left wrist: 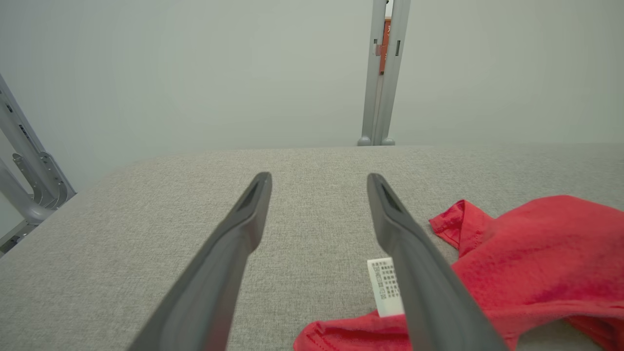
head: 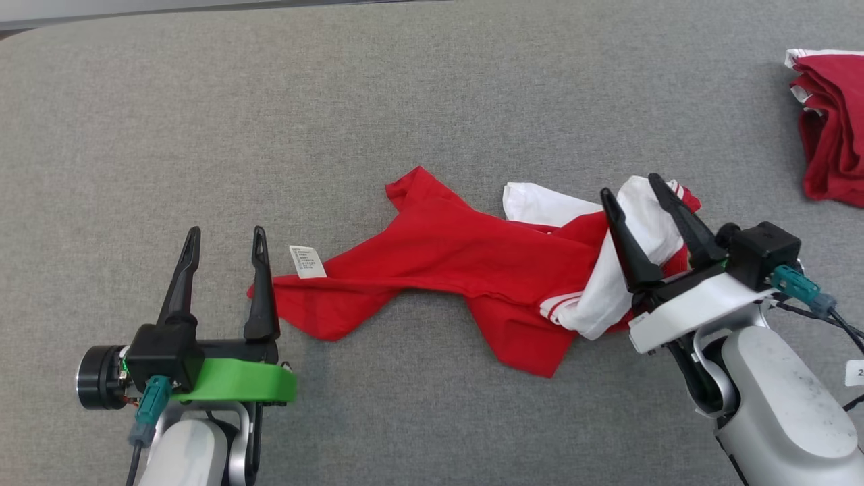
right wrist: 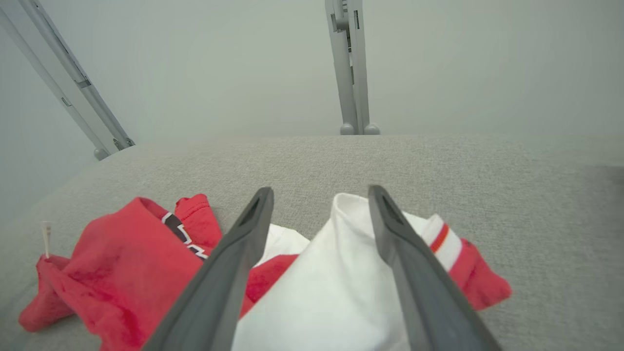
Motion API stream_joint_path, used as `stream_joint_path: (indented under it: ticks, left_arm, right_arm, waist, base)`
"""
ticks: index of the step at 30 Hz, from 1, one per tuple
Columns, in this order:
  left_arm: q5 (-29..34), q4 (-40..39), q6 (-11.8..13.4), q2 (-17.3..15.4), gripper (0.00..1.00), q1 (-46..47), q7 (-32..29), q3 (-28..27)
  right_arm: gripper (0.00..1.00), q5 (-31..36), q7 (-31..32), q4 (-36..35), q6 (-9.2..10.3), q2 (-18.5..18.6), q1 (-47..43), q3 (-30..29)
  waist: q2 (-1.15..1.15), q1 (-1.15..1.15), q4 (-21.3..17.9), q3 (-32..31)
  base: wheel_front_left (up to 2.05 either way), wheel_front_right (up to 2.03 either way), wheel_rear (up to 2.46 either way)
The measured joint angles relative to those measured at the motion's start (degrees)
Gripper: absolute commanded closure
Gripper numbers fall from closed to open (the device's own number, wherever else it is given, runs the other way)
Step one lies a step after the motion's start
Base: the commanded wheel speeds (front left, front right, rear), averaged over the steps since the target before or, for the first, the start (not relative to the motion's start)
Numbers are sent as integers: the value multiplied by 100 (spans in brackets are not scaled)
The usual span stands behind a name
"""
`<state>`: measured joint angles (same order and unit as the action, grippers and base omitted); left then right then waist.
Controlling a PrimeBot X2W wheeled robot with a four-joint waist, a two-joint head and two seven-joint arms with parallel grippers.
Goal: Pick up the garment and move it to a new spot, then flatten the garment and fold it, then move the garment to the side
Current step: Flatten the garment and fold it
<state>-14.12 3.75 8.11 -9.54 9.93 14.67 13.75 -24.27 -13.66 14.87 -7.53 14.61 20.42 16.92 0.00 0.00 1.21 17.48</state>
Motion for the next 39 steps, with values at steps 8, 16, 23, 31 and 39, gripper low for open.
stream_joint_path:
  ticks: [8, 16, 23, 31, 39]
  left_arm:
    - [-4, 57, 46, -55, 0, -112, 9, -75]
    - [-31, 158, 82, -178, 0, -425, 10, -111]
    - [-49, 142, 123, -200, 0, -580, 8, -100]
    - [-79, 89, 149, -225, 0, -662, 1, -69]
    - [-98, 56, 172, -248, 0, -670, -23, -44]
  right_arm:
    - [0, 364, -114, -680, 0, 138, -649, -736]
    - [0, 589, 25, -1339, 0, 13, -1745, -1373]
    - [0, 703, 223, -1741, 0, -207, -2203, -1586]
    - [0, 757, 350, -1942, 0, -298, -2361, -1647]
    - [0, 761, 398, -2004, 0, -311, -2363, -1649]
  waist:
    - [0, 0, -110, -195]
    - [0, 0, -228, -542]
    - [0, 0, -275, -755]
    - [0, 0, -286, -850]
    - [0, 0, -281, -837]
  base:
    - [0, 0, 0]
    - [0, 0, 0]
    - [0, 0, 0]
    - [0, 0, 0]
    - [0, 0, 0]
